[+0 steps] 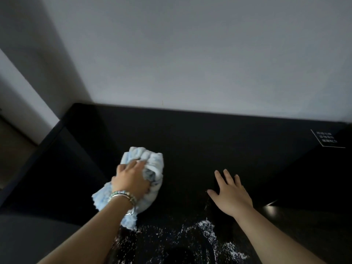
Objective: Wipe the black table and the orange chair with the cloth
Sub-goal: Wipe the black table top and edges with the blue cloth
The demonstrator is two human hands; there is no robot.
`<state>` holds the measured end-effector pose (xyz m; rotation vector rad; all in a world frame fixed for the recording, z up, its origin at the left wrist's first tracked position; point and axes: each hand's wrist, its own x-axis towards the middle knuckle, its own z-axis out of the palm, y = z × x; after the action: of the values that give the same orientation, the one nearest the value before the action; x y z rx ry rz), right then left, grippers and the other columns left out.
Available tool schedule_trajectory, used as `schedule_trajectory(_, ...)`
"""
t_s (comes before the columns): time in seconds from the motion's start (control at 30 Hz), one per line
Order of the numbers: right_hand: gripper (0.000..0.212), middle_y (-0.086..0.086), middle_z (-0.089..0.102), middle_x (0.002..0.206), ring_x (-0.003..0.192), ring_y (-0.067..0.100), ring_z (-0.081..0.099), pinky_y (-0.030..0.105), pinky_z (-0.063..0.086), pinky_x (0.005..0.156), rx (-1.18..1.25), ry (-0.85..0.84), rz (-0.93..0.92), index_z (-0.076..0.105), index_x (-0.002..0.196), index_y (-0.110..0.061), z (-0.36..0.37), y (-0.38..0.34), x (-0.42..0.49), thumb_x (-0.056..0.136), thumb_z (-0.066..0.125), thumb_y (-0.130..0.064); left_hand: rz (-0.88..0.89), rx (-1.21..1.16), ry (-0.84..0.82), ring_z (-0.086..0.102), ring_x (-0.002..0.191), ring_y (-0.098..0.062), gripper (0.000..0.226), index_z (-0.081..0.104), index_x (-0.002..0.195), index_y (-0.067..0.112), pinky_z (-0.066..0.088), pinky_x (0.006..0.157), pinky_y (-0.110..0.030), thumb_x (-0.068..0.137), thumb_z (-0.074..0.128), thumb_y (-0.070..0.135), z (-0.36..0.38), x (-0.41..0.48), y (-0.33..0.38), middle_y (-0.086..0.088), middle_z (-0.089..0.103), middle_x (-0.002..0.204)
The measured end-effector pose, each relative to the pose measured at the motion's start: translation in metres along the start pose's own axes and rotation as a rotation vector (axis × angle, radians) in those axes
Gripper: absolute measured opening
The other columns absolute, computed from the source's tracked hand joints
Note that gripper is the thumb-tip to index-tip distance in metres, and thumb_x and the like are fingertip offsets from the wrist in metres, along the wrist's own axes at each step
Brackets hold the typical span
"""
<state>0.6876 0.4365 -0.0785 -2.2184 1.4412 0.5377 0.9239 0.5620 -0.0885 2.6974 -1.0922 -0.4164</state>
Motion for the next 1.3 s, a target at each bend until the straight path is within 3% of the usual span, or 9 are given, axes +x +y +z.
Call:
schedule_trajectory(0.13, 0.07, -0.004, -0.013, 0.158, 0.145, 0.03, -0.009, 0.045, 0.011, 0.117, 0.014, -0.014, 0.021, -0.005, 0.15, -0.033, -0.001, -0.002, 0.0, 0.095, 0.033, -0.056, -0.113, 0.017, 0.027, 0.031, 0.124, -0.023, 0.056, 0.035, 0.135, 0.043, 0.041, 0.094, -0.044, 0.082, 0.053, 0.039, -0.003, -0.031, -0.02, 0.018, 0.035, 0.141)
schedule_trajectory(0.3, 0.07, -0.003, -0.011, 0.159, 0.145, 0.031, -0.006, 0.047, 0.013, 0.117, 0.037, -0.022, 0.032, -0.002, 0.151, -0.031, -0.005, -0.006, -0.002, 0.096, 0.036, -0.053, 0.256, 0.024, -0.132, 0.03, 0.126, -0.019, 0.057, 0.035, 0.133, 0.045, 0.038, 0.098, -0.04, 0.08, 0.052, 0.035, 0.013, -0.088, 0.022, 0.02, 0.035, 0.137)
schedule_trajectory(0.37, 0.07, -0.002, -0.009, 0.159, 0.145, 0.031, -0.005, 0.047, 0.014, 0.116, 0.038, -0.014, 0.041, 0.0, 0.151, -0.03, -0.005, -0.008, -0.004, 0.096, 0.038, -0.051, 0.266, -0.01, -0.121, 0.04, 0.118, -0.019, 0.046, 0.046, 0.121, 0.043, 0.044, 0.093, -0.039, 0.077, 0.052, 0.036, -0.002, -0.079, 0.003, 0.019, 0.046, 0.127)
schedule_trajectory(0.5, 0.065, -0.001, 0.0, 0.159, 0.146, 0.03, 0.004, 0.047, 0.018, 0.116, 0.029, 0.05, 0.015, 0.009, 0.15, -0.031, 0.001, -0.014, -0.01, 0.096, 0.041, -0.048, -0.053, 0.0, 0.152, 0.043, 0.115, -0.028, 0.044, 0.048, 0.121, 0.04, 0.046, 0.087, -0.042, 0.078, 0.053, 0.032, -0.045, -0.05, -0.067, 0.014, 0.045, 0.134)
schedule_trajectory(0.67, 0.059, 0.0, 0.008, 0.159, 0.145, 0.025, 0.009, 0.046, 0.021, 0.115, 0.056, 0.134, -0.066, 0.018, 0.148, -0.03, 0.015, -0.027, -0.025, 0.096, 0.043, -0.043, -0.396, -0.043, 0.004, 0.025, 0.13, -0.029, 0.055, 0.033, 0.129, 0.049, 0.041, 0.094, -0.049, 0.079, 0.055, 0.045, -0.043, -0.045, -0.114, 0.016, 0.02, 0.147)
schedule_trajectory(0.9, 0.05, 0.0, 0.025, 0.154, 0.142, 0.02, 0.023, 0.042, 0.03, 0.112, 0.188, 0.274, -0.167, 0.034, 0.143, -0.024, 0.02, -0.064, -0.037, 0.096, 0.048, -0.033, -0.011, 0.076, -0.041, 0.022, 0.134, -0.027, 0.06, 0.026, 0.138, 0.041, 0.041, 0.094, -0.044, 0.084, 0.05, 0.032, -0.01, -0.088, -0.035, 0.011, 0.024, 0.147)
schedule_trajectory(1.03, 0.05, -0.001, 0.023, 0.155, 0.143, 0.02, 0.02, 0.04, 0.027, 0.113, 0.117, 0.237, -0.282, 0.032, 0.144, -0.026, 0.025, -0.102, -0.041, 0.096, 0.046, -0.034, 0.19, 0.136, -0.082, 0.026, 0.13, -0.024, 0.063, 0.027, 0.138, 0.046, 0.038, 0.096, -0.041, 0.082, 0.055, 0.038, -0.014, -0.09, -0.056, 0.016, 0.024, 0.147)
schedule_trajectory(1.2, 0.052, -0.002, 0.014, 0.157, 0.145, 0.022, 0.011, 0.039, 0.02, 0.116, -0.037, 0.14, -0.355, 0.025, 0.147, -0.03, 0.043, -0.133, -0.052, 0.098, 0.041, -0.036, -0.307, 0.036, 0.095, 0.031, 0.126, -0.028, 0.056, 0.037, 0.132, 0.038, 0.04, 0.09, -0.043, 0.08, 0.059, 0.04, -0.045, -0.091, -0.184, 0.014, 0.029, 0.146)
schedule_trajectory(1.3, 0.053, -0.002, 0.011, 0.158, 0.146, 0.024, 0.007, 0.04, 0.018, 0.116, -0.045, 0.078, -0.342, 0.022, 0.147, -0.031, 0.057, -0.15, -0.058, 0.098, 0.04, -0.038, -0.35, 0.047, 0.118, 0.029, 0.128, -0.026, 0.046, 0.041, 0.125, 0.038, 0.04, 0.087, -0.042, 0.081, 0.054, 0.04, -0.049, -0.091, -0.181, 0.013, 0.034, 0.141)
